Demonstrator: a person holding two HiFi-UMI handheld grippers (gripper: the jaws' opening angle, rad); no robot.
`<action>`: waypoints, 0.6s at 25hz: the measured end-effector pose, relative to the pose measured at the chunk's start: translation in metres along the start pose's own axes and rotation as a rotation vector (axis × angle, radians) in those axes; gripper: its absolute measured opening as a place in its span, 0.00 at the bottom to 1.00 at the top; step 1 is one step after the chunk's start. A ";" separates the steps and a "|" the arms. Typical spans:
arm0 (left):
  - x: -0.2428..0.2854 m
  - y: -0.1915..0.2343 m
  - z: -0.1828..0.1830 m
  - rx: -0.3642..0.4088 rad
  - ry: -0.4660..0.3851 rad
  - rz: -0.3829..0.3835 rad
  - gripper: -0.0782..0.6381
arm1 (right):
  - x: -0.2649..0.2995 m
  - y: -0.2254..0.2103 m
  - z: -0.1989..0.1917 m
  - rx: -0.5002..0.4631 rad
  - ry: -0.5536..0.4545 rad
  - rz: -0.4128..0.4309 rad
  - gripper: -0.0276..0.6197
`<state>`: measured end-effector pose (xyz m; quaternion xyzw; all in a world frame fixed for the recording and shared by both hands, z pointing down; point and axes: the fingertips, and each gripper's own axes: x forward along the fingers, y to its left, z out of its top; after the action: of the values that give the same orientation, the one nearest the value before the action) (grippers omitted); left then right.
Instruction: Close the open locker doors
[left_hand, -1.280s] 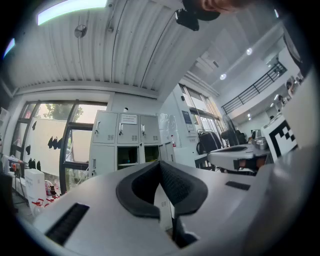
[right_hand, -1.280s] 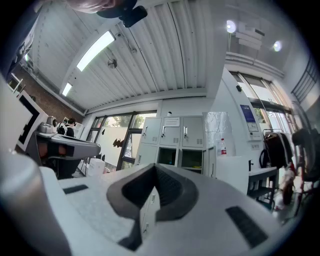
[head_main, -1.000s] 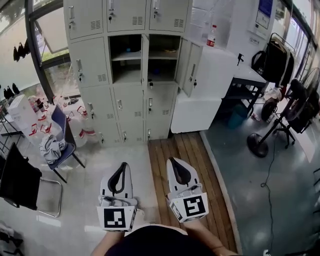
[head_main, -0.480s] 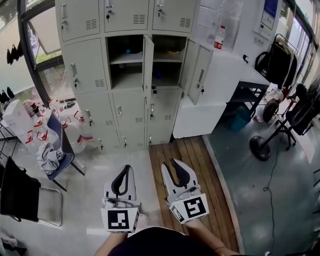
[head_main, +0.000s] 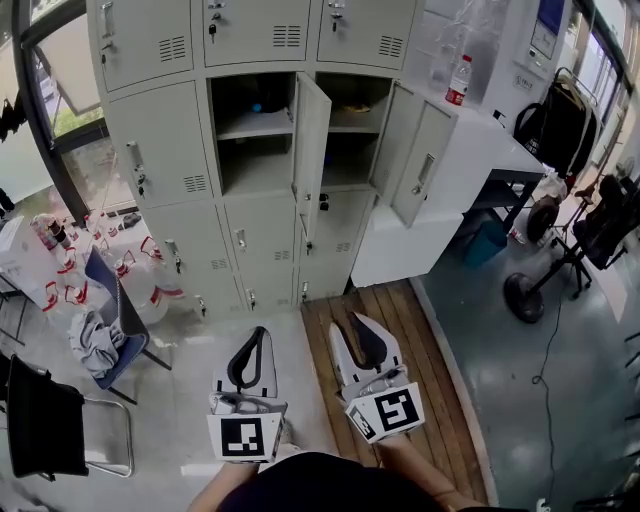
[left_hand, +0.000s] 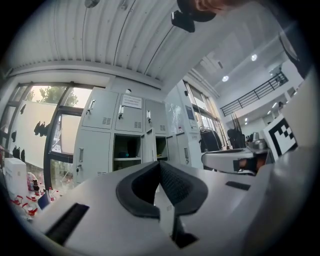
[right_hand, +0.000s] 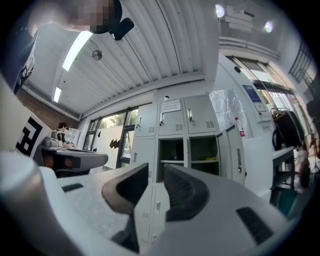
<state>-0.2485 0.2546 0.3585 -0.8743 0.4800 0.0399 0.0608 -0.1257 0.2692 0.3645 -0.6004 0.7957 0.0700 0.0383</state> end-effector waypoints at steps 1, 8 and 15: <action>0.007 0.006 -0.001 -0.001 -0.002 -0.009 0.11 | 0.008 0.000 -0.002 -0.002 0.004 -0.005 0.17; 0.050 0.037 -0.017 -0.030 -0.003 -0.073 0.11 | 0.051 -0.004 -0.018 -0.011 0.025 -0.058 0.17; 0.071 0.050 -0.037 -0.055 0.031 -0.112 0.11 | 0.074 -0.006 -0.035 0.007 0.063 -0.082 0.17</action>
<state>-0.2519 0.1631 0.3825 -0.9016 0.4300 0.0360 0.0314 -0.1393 0.1917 0.3881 -0.6342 0.7715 0.0468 0.0183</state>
